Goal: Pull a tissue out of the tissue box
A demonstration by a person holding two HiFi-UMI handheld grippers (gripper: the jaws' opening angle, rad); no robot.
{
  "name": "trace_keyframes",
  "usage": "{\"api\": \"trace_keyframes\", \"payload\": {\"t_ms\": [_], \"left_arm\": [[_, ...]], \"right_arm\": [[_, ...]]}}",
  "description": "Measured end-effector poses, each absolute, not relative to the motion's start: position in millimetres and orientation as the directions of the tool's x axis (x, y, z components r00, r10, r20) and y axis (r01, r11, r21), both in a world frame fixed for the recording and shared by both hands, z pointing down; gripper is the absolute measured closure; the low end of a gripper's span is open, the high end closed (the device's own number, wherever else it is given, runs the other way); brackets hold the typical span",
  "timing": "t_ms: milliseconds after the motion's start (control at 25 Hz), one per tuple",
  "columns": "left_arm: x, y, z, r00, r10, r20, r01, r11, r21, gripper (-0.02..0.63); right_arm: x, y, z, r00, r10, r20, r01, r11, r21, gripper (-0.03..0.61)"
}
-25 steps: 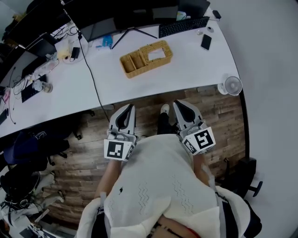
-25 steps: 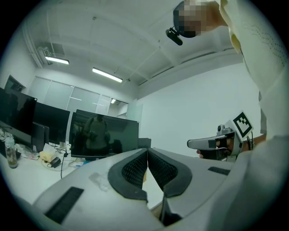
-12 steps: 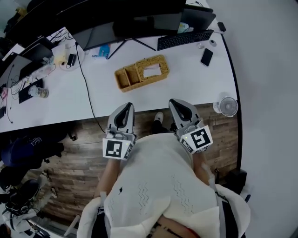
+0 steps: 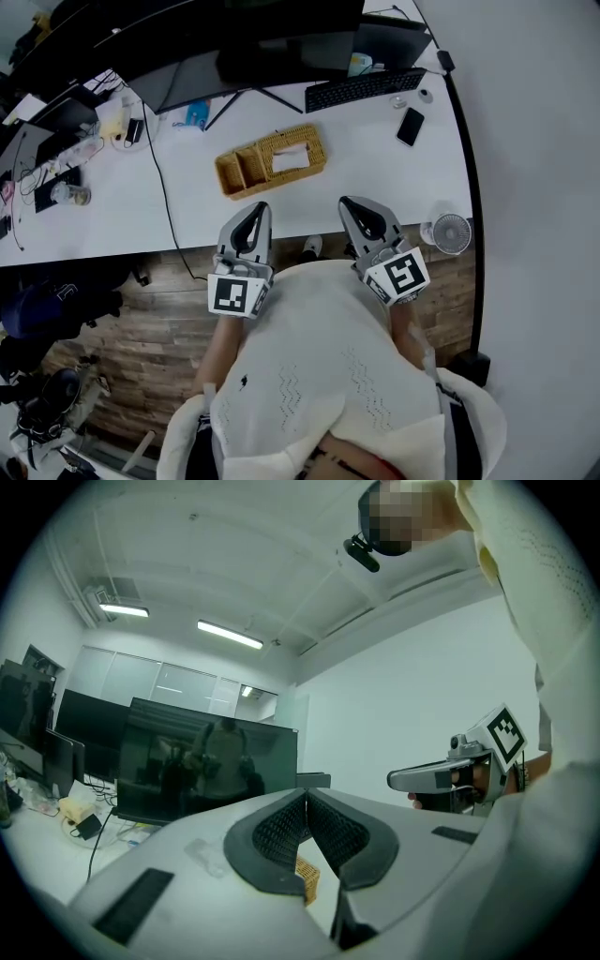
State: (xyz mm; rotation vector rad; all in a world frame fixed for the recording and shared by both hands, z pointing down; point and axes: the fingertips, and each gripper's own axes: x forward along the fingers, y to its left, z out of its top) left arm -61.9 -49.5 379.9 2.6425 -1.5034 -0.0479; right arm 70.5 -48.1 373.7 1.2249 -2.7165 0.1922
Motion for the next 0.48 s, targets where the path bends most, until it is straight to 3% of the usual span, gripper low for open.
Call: {"api": "trace_keyframes", "payload": {"t_ms": [480], "left_arm": [[-39,-71,391,0.519,-0.853,0.06,-0.854,-0.515,0.075,0.6]], "right_arm": [[84,-70,376,-0.685,-0.704,0.189,-0.724,0.687,-0.065,0.577]]}}
